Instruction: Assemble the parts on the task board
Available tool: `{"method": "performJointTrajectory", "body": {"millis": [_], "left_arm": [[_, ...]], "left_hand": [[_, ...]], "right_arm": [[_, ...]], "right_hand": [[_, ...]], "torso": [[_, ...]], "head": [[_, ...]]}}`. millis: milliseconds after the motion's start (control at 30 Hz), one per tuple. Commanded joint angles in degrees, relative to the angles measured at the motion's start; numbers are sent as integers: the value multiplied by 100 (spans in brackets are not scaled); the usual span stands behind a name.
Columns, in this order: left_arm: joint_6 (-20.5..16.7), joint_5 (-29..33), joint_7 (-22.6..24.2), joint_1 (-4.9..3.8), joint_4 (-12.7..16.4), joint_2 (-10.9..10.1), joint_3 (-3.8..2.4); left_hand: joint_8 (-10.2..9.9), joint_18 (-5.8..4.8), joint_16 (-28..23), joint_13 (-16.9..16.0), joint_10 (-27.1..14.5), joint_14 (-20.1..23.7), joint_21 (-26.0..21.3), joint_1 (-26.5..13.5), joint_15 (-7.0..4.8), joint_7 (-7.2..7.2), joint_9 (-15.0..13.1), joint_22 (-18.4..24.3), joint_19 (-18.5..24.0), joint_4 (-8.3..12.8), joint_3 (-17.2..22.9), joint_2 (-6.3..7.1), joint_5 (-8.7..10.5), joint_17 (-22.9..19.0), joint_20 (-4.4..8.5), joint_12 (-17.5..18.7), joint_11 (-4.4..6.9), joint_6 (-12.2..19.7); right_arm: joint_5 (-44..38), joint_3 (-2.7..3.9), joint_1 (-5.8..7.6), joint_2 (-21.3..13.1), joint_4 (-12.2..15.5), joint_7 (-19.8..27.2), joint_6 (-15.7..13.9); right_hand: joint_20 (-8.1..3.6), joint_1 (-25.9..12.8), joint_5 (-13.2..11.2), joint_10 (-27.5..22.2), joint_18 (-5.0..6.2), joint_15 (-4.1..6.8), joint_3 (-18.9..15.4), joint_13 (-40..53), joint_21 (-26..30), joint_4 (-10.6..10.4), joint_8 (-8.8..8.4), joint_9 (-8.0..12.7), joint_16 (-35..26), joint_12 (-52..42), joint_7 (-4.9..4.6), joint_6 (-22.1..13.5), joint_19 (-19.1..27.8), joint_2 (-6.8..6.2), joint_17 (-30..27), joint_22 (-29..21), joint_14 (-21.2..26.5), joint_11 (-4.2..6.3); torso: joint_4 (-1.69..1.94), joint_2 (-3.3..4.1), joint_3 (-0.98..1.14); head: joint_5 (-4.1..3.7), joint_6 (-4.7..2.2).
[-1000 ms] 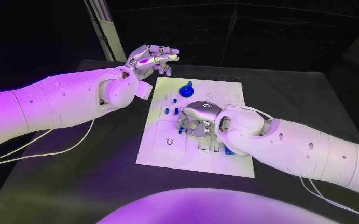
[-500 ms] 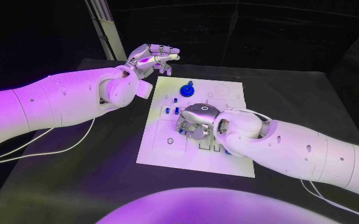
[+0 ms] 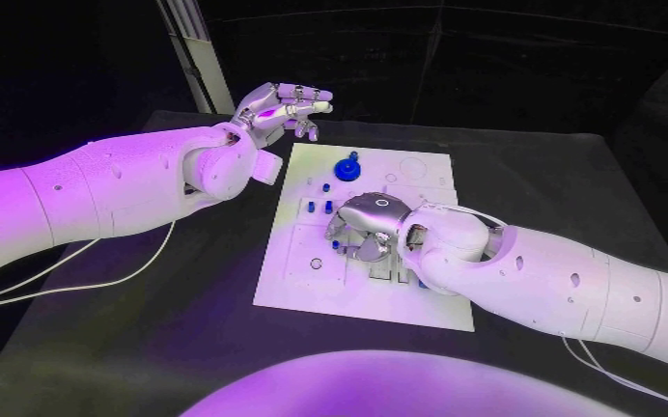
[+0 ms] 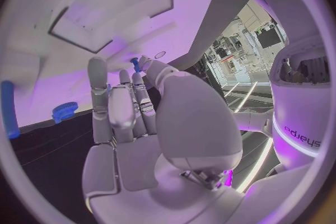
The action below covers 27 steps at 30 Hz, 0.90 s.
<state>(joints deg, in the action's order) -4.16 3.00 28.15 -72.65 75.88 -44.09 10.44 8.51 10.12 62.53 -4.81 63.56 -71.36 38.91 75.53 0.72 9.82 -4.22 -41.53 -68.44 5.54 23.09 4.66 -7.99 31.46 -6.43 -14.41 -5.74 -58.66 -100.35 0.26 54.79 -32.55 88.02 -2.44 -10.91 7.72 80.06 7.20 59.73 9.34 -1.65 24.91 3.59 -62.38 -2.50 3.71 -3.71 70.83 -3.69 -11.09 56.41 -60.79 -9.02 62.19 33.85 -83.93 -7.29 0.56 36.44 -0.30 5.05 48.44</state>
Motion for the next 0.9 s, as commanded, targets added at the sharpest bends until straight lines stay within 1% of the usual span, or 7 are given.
{"method": "performJointTrajectory", "body": {"millis": [33, 333, 400, 567, 633, 733, 900], "left_arm": [[98, 28, 11, -8, -3, 3, -5], [122, 28, -29, -7, -9, -22, -3], [123, 28, -33, -7, -5, -30, -3], [126, 28, -40, -7, -1, -47, 0], [129, 27, -43, -7, -3, -49, 2], [136, 27, -46, -6, -5, -46, 6], [146, 27, -49, -1, -4, -40, 13]], "left_hand": [[38, 36, -27, -7, -28, 32, -5, 2, 9, 24, 3, 5, 27, 0, -47, -51, 21, -5, -7, -6, -2, -3], [38, 36, -28, -7, -37, 35, -11, 1, 10, 26, 5, 9, 27, 2, -54, -51, 21, -11, -8, -10, -4, 4], [38, 36, -28, -7, -37, 35, -11, 1, 10, 26, 5, 9, 27, 2, -54, -51, 21, -11, -8, -10, -4, 4], [38, 36, -28, -7, -37, 35, -11, 1, 10, 26, 5, 9, 27, 2, -54, -51, 21, -11, -8, -10, -4, 4], [38, 36, -33, -7, -42, 40, -13, 3, 11, 26, 5, 11, 28, 5, -56, -50, 20, -24, -8, -12, -4, 8], [38, 35, -37, -7, -45, 44, -15, 5, 11, 26, 5, 12, 28, 6, -57, -50, 20, -32, -8, -13, -4, 10], [38, 35, -37, -7, -45, 44, -15, 5, 11, 26, 5, 12, 28, 6, -57, -50, 20, -32, -8, -13, -4, 10]], "right_arm": [[106, 3, 6, -66, 79, 88, -556], [797, 38, 7, -640, 547, 99, -850], [1005, 112, 10, -783, 607, 30, -835], [1296, 386, 54, -1202, 725, -182, -704], [1313, 454, 104, -1326, 734, -267, -586], [1270, 508, 184, -1454, 701, -352, -405], [1105, 538, 230, -1539, 634, -431, -245]], "right_hand": [[8, -53, -10, -59, 95, -32, -47, 7, 37, 10, -11, -1, -23, -30, -5, -47, 37, 17, -33, -51, -76, -9], [5, -26, 124, 59, 73, -24, -109, 30, -29, 20, 45, -28, 58, -203, -5, 36, -88, 96, 24, 76, -110, 9], [4, -31, 126, 70, 65, -22, -114, 30, -51, 16, 47, -29, 74, -215, -4, 44, -116, 100, 43, 119, -115, 11], [0, -60, 120, 58, 57, -20, -178, 21, -71, 15, 31, -22, 88, -235, -4, 26, -150, 46, 47, 150, -118, 11], [-1, -78, 116, 11, 60, -18, -237, 11, -60, 16, -1, -9, 76, -233, 20, -40, -150, 10, 18, 129, -112, 18], [-13, -92, 102, -97, 61, 1, -365, 0, -56, 12, -26, 6, 171, -203, 71, -242, -187, 6, 117, 120, -146, 45], [-26, -65, 93, -196, 64, 10, -500, -1, -31, 31, -15, -3, 173, -157, 101, -308, -199, 18, 81, 83, -143, 55]], "torso": [[-2, 3, 5], [-12, -6, 1], [-17, -9, -3], [-17, -6, -2], [-17, -5, 0], [-7, -3, 6], [3, -2, 7]], "head": [[0, -10], [-37, -60], [-59, -76], [-137, -122], [-157, -141], [-191, -163], [-212, -182]]}}
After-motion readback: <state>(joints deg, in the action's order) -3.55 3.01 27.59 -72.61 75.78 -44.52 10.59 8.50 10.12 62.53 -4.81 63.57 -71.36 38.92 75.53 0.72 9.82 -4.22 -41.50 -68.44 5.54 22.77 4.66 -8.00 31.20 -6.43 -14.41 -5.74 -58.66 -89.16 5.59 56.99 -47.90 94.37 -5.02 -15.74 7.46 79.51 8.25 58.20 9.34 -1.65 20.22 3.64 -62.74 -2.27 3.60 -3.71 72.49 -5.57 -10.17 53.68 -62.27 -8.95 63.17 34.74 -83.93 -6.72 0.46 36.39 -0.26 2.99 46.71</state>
